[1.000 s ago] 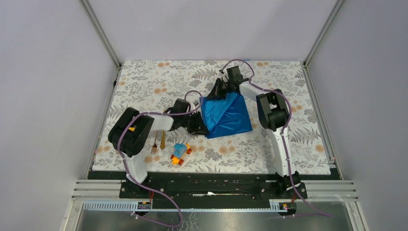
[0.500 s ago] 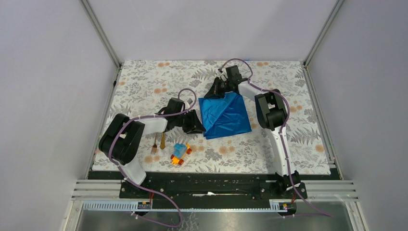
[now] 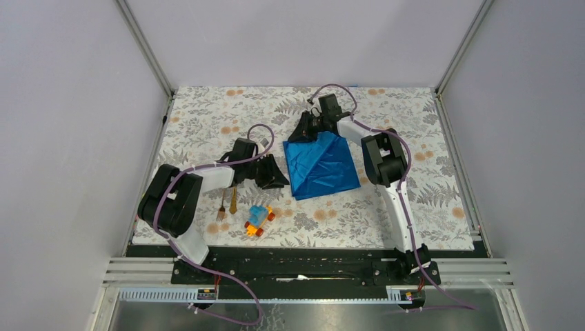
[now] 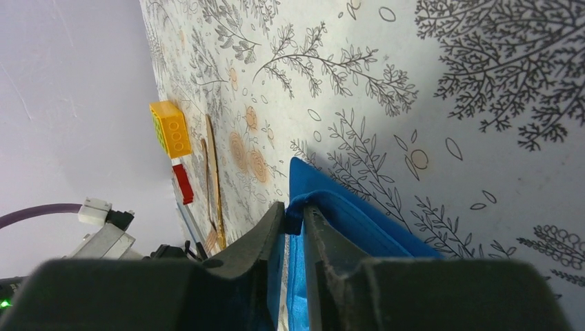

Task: Fold the napkin into a case and place the utensils inside
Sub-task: Fold the top corner of the square-folded napkin at the center of the board, then smooth out the upper triangle-folded napkin at the center of the board.

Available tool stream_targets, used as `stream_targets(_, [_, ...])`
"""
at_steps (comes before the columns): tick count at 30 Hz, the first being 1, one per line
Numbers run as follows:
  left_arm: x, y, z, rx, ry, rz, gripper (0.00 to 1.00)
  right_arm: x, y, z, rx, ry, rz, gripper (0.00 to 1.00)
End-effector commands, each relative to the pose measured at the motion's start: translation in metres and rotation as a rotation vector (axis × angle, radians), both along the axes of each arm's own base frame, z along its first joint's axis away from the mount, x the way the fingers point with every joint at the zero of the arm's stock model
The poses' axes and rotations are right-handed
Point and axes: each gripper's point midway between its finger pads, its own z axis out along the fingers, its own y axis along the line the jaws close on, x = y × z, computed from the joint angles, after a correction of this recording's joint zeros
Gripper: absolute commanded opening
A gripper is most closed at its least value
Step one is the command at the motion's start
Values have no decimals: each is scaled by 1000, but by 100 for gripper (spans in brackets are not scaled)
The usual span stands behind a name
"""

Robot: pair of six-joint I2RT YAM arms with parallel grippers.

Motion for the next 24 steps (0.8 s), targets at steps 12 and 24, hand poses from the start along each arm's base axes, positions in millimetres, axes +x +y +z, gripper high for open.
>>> stream_targets(12, [50, -33, 54, -158, -92, -25, 37, -3, -3, 94, 46, -138, 33, 59])
stream_targets(24, [42, -56, 20, -170, -26, -70, 24, 1, -106, 83, 69, -100, -98, 56])
